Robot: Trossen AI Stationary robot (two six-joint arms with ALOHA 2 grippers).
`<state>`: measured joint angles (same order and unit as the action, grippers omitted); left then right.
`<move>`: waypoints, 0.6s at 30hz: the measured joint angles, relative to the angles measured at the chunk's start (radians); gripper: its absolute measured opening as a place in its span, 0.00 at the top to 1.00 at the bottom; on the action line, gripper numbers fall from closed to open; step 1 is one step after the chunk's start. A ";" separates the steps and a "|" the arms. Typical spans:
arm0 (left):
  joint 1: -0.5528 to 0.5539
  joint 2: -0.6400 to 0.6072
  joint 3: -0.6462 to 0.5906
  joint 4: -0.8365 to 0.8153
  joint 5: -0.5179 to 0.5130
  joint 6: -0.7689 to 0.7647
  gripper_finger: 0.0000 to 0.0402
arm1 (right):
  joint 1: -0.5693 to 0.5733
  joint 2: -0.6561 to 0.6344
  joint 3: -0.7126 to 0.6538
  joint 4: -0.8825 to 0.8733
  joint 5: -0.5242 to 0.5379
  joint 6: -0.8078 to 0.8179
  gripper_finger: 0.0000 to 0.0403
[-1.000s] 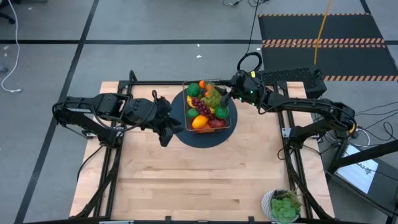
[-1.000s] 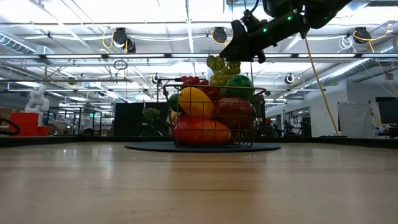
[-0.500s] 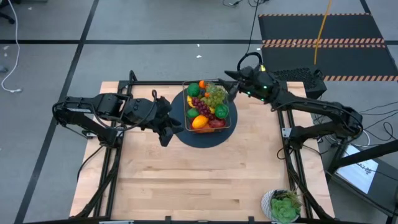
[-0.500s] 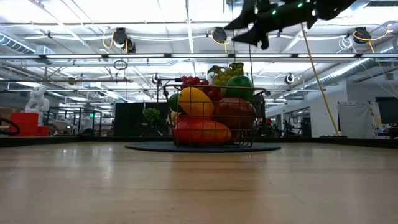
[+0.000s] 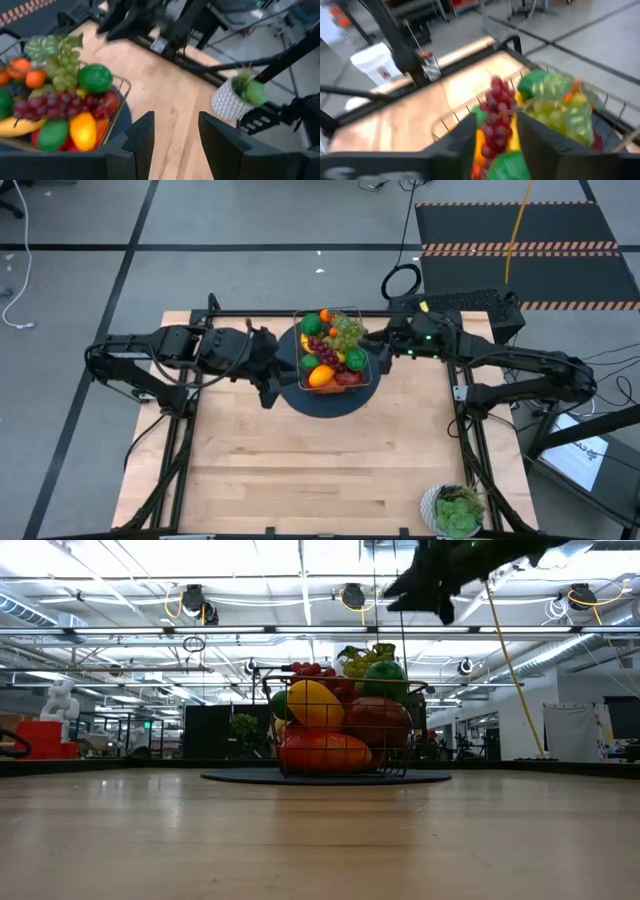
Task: Build produce basket
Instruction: Return to Home Position
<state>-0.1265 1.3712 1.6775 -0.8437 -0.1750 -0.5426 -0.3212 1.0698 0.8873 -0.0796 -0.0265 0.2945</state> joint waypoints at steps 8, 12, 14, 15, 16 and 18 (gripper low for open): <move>0.033 0.000 0.000 0.097 -0.001 -0.011 0.62 | -0.081 0.172 -0.002 0.070 0.059 -0.124 0.97; 0.027 0.000 0.000 0.096 0.000 -0.058 0.62 | -0.171 0.279 -0.003 0.082 0.048 -0.148 0.96; 0.022 0.000 0.000 0.094 0.001 -0.077 0.62 | -0.203 0.326 -0.004 0.142 -0.027 -0.166 0.97; 0.019 0.000 0.000 0.094 0.000 -0.083 0.62 | -0.216 0.344 -0.004 0.174 -0.066 -0.172 0.98; 0.016 0.000 0.000 0.093 0.001 -0.088 0.62 | -0.225 0.357 -0.004 0.202 -0.102 -0.170 0.99; 0.013 0.000 0.000 0.093 0.001 -0.090 0.62 | -0.235 0.363 -0.004 0.250 -0.138 -0.147 1.00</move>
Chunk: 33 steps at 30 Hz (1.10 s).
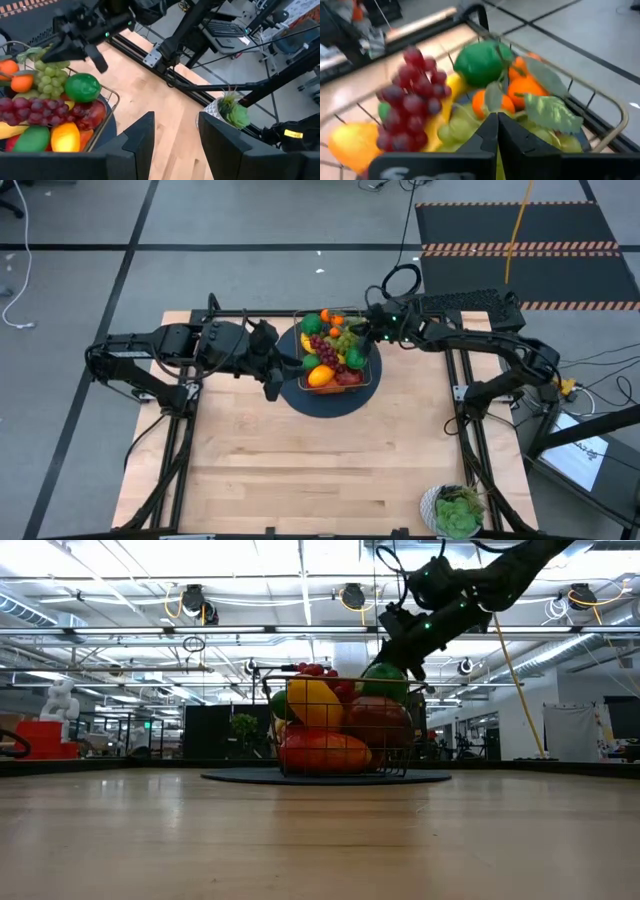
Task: Build produce basket
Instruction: Return to Home Position
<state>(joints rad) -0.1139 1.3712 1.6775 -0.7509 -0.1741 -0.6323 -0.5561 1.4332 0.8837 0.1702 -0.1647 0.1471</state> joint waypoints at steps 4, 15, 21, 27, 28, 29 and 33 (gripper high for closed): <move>0.000 -0.001 0.000 -0.001 0.000 -0.019 0.62 | 0.000 -0.061 0.001 0.030 -0.019 0.019 0.99; 0.020 -0.019 0.000 -0.003 -0.001 0.110 0.62 | 0.055 -0.440 0.002 -0.197 -0.026 0.121 1.00; 0.003 -0.081 0.000 -0.009 -0.016 0.265 0.84 | 0.259 -0.602 0.002 -0.296 -0.063 0.082 1.00; -0.031 -0.125 0.001 -0.088 -0.079 0.341 0.97 | 0.493 -0.657 0.002 -0.297 0.106 -0.004 1.00; -0.042 -0.126 0.001 -0.101 -0.095 0.348 0.97 | 0.523 -0.656 0.002 -0.298 0.129 -0.014 1.00; -0.054 -0.131 0.001 -0.123 -0.109 0.354 0.99 | 0.549 -0.655 0.002 -0.302 0.151 -0.025 1.00; -0.096 -0.141 -0.043 -0.112 -0.125 0.360 0.99 | 0.635 -0.652 -0.004 -0.307 0.217 -0.036 1.00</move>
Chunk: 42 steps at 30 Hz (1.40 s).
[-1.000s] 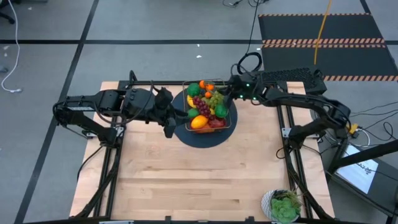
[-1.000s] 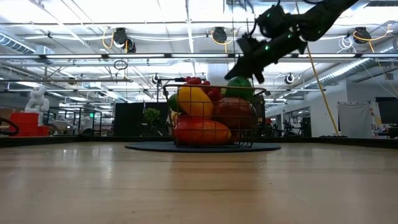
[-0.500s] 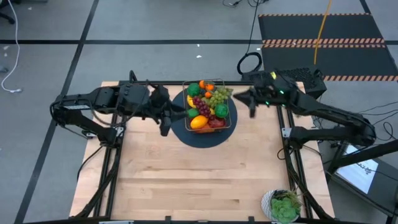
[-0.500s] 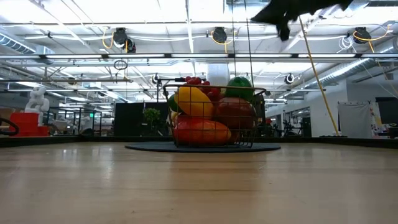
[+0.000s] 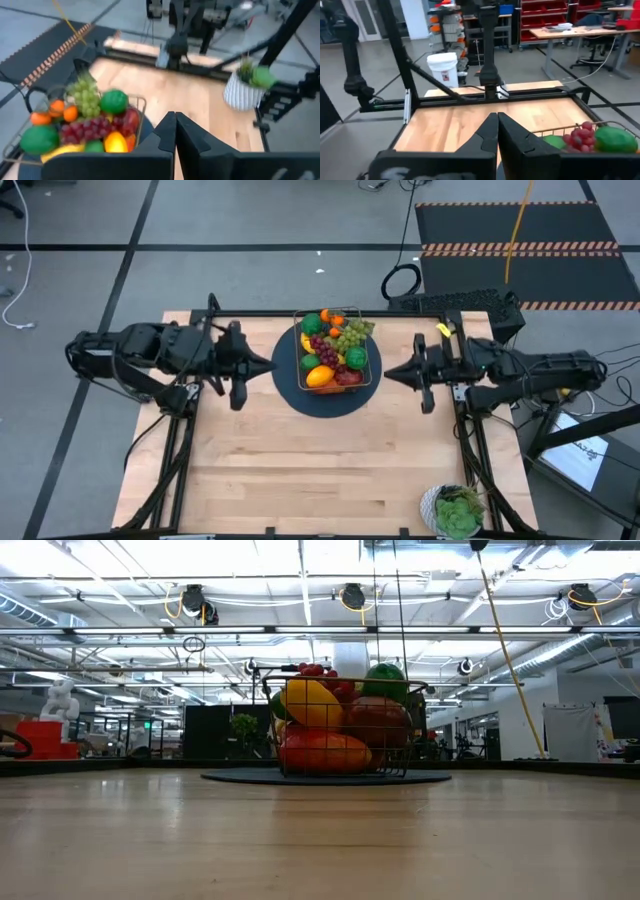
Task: Build produce basket
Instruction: Return to Home Position
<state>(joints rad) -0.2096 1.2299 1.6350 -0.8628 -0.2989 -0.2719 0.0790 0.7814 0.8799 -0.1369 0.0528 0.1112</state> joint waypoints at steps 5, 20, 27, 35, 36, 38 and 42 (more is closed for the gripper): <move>-0.070 -0.039 -0.150 0.015 -0.022 -0.075 0.99 | 0.085 -0.011 -0.049 0.013 0.041 0.000 1.00; -0.123 -0.131 -0.580 0.296 0.017 0.008 0.95 | 0.175 -0.077 -0.399 0.294 0.053 -0.002 1.00; -0.124 -0.257 -0.857 0.710 0.014 0.140 0.98 | 0.175 -0.166 -0.556 0.400 0.051 -0.045 1.00; -0.106 -0.444 -1.076 0.785 0.013 0.139 0.99 | 0.174 -0.294 -0.678 0.418 0.060 -0.053 1.00; -0.101 -0.468 -1.093 0.794 0.014 0.136 0.99 | 0.174 -0.310 -0.689 0.417 0.068 -0.056 1.00; -0.092 -0.518 -1.128 0.804 0.014 0.131 0.99 | 0.174 -0.337 -0.703 0.414 0.078 -0.068 1.00; -0.082 -0.589 -1.188 0.819 0.019 0.132 0.99 | 0.174 -0.384 -0.728 0.417 0.079 -0.079 1.00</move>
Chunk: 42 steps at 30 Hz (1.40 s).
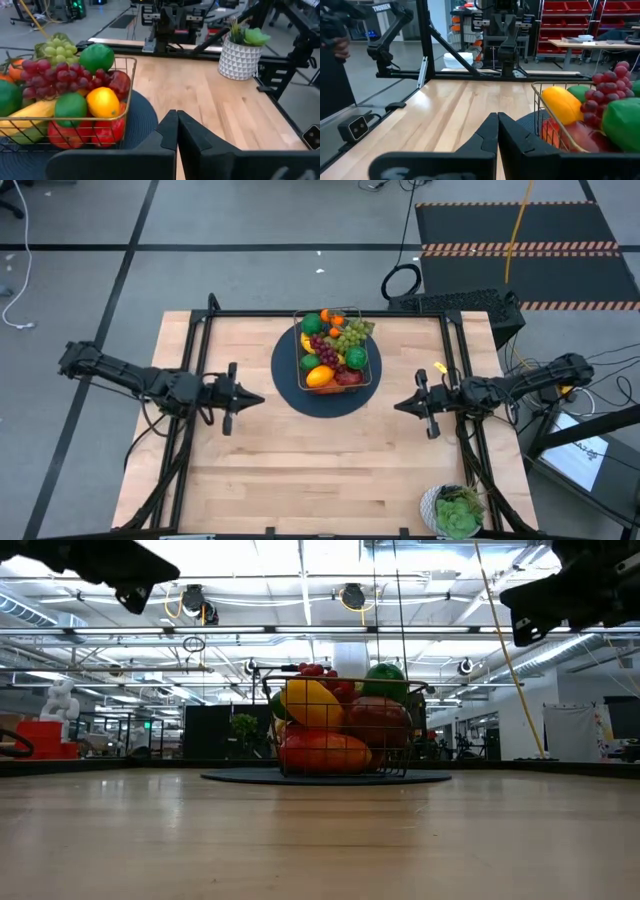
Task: Build produce basket
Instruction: Return to Home Position
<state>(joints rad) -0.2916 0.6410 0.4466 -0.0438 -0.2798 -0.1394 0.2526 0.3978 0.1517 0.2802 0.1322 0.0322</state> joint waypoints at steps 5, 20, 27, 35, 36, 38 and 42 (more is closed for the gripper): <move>0.008 -0.067 -0.080 0.042 0.000 -0.001 0.99 | -0.006 -0.079 -0.038 0.001 0.000 -0.016 1.00; 0.009 -0.120 -0.163 0.109 0.001 -0.015 0.99 | -0.150 -0.274 -0.118 -0.001 -0.055 -0.062 1.00; 0.009 -0.120 -0.163 0.123 0.001 -0.019 0.99 | -0.161 -0.391 -0.119 -0.086 -0.041 -0.097 1.00; 0.009 -0.120 -0.163 0.155 0.001 0.006 0.99 | -0.161 -0.396 -0.120 -0.160 -0.022 -0.098 1.00; 0.009 -0.120 -0.163 0.154 0.001 0.006 0.99 | -0.161 -0.397 -0.120 -0.177 -0.022 -0.097 1.00; 0.009 -0.120 -0.163 0.152 0.001 0.012 0.99 | -0.166 -0.397 -0.120 -0.224 -0.023 -0.082 1.00; 0.009 -0.120 -0.163 0.152 0.000 0.034 0.99 | -0.180 -0.396 -0.121 -0.257 -0.032 -0.061 1.00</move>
<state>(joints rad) -0.2829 0.5209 0.2836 0.1085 -0.2794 -0.1055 0.0727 0.0015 0.0307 0.0236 0.1003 -0.0288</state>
